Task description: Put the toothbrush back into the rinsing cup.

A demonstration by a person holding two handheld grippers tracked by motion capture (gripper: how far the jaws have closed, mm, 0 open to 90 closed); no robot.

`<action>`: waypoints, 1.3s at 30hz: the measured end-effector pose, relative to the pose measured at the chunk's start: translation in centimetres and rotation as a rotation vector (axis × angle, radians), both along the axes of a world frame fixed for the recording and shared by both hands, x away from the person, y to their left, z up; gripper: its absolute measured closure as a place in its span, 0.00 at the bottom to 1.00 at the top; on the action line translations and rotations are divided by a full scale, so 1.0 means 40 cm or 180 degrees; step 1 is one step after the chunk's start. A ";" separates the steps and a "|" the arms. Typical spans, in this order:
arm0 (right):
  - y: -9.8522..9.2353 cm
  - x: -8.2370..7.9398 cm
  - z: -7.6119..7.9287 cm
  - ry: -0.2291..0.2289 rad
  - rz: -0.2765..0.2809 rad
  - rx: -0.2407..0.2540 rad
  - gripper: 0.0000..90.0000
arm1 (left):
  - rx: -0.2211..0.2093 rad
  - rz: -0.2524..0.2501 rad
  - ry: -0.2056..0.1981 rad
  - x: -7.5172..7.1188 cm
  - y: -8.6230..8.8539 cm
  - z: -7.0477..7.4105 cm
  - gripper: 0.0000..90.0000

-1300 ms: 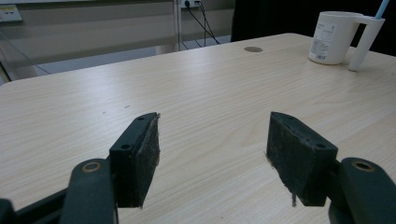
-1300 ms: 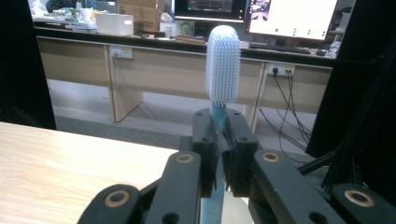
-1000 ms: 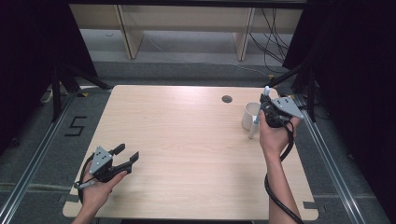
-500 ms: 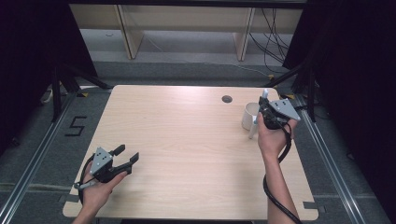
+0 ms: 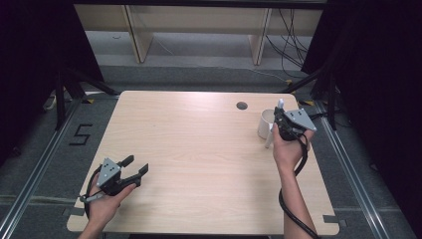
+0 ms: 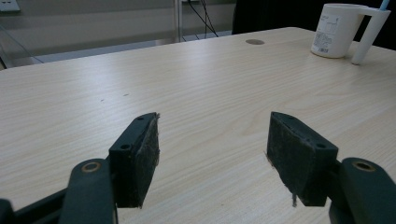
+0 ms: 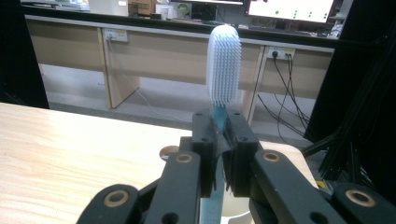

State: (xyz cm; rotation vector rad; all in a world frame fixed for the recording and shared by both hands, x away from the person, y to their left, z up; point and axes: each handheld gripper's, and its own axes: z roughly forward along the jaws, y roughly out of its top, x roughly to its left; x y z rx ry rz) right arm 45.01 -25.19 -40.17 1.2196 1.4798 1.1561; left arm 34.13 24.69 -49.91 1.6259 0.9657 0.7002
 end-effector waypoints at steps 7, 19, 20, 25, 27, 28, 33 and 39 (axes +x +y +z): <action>0.001 0.000 -0.014 0.0033 -0.0019 0.0001 0.94 | 0.0005 0.0004 0.0005 0.001 0.001 0.000 0.38; -0.003 0.003 -0.040 0.0123 -0.0003 -0.0024 0.94 | 0.0008 -0.0009 0.0014 0.002 -0.001 -0.002 0.38; -0.003 0.004 -0.043 0.0133 0.0001 -0.0025 0.94 | 0.0007 -0.0007 0.0014 0.002 -0.001 -0.002 0.38; -0.003 0.004 -0.054 0.0203 -0.0005 -0.0018 0.93 | -0.0024 -0.0033 -0.0014 0.005 -0.002 -0.005 0.38; -0.001 0.003 -0.059 0.0243 -0.0016 0.0021 0.93 | -0.0024 -0.0029 -0.0009 0.004 -0.002 -0.005 0.38; -0.004 0.005 -0.062 0.0234 0.0009 -0.0018 0.93 | -0.0029 -0.0028 -0.0012 0.005 -0.002 -0.005 0.38; -0.006 0.003 -0.077 0.0301 0.0009 -0.0042 0.91 | -0.0034 -0.0028 -0.0021 0.006 -0.004 -0.005 0.38; -0.010 -0.001 -0.083 0.0358 -0.0021 -0.0069 0.74 | -0.0011 -0.0008 0.0011 0.004 -0.006 -0.003 0.38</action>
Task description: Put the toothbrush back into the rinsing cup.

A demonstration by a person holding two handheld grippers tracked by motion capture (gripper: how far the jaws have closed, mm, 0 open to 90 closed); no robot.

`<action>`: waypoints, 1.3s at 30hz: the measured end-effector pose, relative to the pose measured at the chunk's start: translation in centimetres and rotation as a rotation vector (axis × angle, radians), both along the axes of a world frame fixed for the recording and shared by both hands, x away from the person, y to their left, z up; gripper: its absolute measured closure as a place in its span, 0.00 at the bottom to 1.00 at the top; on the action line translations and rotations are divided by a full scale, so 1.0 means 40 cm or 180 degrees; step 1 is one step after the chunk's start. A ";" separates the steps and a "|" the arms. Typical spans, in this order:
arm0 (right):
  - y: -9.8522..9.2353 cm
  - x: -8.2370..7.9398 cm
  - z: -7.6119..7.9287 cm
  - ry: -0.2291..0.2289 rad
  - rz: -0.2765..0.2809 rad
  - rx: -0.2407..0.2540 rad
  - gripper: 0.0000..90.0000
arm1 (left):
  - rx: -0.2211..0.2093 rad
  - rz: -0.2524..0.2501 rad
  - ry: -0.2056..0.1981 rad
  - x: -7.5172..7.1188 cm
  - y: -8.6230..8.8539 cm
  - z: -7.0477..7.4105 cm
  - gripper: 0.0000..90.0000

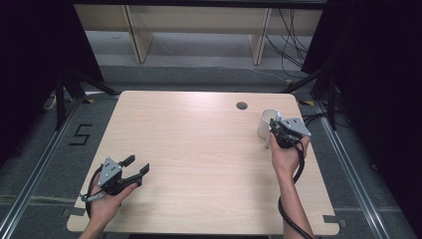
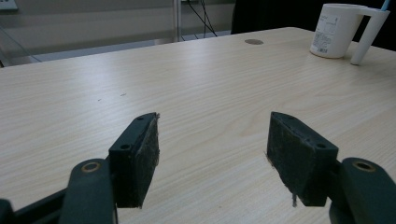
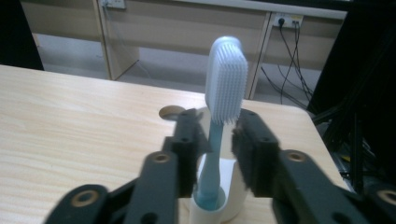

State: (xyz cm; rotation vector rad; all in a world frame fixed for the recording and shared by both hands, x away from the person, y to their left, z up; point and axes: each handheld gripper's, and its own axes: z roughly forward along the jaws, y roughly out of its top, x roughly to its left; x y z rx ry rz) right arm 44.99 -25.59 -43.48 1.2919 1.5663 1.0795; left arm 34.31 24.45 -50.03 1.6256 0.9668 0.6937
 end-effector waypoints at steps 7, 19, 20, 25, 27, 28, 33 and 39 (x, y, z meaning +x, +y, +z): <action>-0.005 -0.005 -0.013 0.0144 0.0055 -0.0057 0.54 | 0.0003 0.0004 0.0013 0.000 0.001 -0.004 0.38; -0.017 -0.052 -0.024 0.0415 0.0132 -0.0057 0.43 | 0.0028 0.0003 0.0017 0.003 0.008 -0.002 0.38; -0.021 -0.052 -0.029 0.0359 0.0167 -0.0119 0.43 | 0.0022 0.0019 0.0024 0.004 0.010 -0.002 0.38; -0.029 -0.081 -0.038 0.0451 0.0192 -0.0059 0.43 | 0.0016 0.0054 0.0032 0.007 0.019 -0.003 0.37; -0.034 -0.094 -0.042 0.0494 0.0186 -0.0034 0.43 | 0.0021 0.0066 0.0049 0.007 0.022 -0.005 0.37; -0.040 -0.098 -0.044 0.0481 0.0198 -0.0074 0.42 | 0.0011 0.0080 0.0062 0.007 0.023 -0.006 0.37; -0.054 -0.130 -0.058 0.0528 0.0227 -0.0054 0.42 | 0.0027 0.0105 0.0093 0.012 0.031 -0.013 0.37; -0.082 -0.177 -0.080 0.0591 0.0282 -0.0075 0.42 | 0.0019 0.0128 0.0130 0.020 0.038 -0.022 0.37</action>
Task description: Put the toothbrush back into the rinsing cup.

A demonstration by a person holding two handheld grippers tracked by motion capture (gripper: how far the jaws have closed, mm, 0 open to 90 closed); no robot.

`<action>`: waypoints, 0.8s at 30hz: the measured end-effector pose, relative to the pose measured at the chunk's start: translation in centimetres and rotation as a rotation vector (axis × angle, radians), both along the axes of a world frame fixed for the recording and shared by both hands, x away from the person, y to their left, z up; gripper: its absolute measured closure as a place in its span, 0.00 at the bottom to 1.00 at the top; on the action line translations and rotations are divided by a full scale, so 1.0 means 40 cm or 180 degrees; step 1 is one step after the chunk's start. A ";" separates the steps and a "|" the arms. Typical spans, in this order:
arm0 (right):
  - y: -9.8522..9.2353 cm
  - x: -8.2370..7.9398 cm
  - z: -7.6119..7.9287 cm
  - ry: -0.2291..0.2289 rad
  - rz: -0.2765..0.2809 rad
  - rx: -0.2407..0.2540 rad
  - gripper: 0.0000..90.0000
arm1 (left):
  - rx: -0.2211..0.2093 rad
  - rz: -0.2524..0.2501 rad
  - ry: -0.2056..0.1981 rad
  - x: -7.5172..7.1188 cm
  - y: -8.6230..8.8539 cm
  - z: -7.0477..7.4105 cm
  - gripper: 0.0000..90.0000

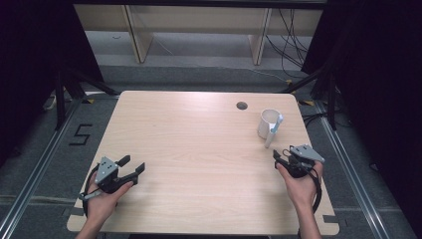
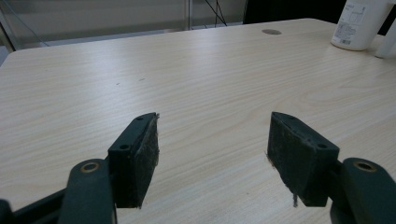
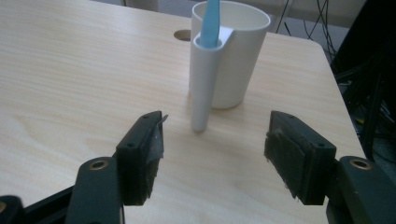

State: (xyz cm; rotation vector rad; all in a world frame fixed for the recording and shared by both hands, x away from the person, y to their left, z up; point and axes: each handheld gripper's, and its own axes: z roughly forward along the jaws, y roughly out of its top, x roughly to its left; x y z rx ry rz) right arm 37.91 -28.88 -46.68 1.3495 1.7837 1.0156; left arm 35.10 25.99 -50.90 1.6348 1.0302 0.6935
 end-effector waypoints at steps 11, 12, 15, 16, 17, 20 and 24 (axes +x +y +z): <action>-0.051 -0.090 -0.054 0.0044 -0.0081 0.0034 0.42 | -0.0012 0.0066 0.0060 0.008 0.012 -0.010 0.37; -0.056 -0.095 -0.059 0.0030 -0.0050 0.0032 0.42 | -0.0025 0.0073 0.0070 0.008 0.013 -0.011 0.37; -0.053 -0.117 -0.074 -0.0001 -0.0110 0.0101 0.42 | -0.0023 0.0080 0.0060 0.009 0.015 -0.011 0.37; -0.058 -0.121 -0.079 -0.0037 -0.0081 0.0070 0.42 | -0.0036 0.0087 0.0053 0.009 0.015 -0.011 0.37; -0.055 -0.129 -0.082 -0.0047 -0.0119 0.0117 0.42 | -0.0048 0.0094 0.0049 0.008 0.016 -0.011 0.37; -0.055 -0.145 -0.092 -0.0122 -0.0165 0.0150 0.42 | -0.0093 0.0072 -0.0013 0.011 0.018 -0.014 0.37; -0.068 -0.154 -0.096 -0.0231 -0.0110 0.0062 0.42 | -0.0105 0.0084 -0.0039 0.007 0.027 -0.016 0.37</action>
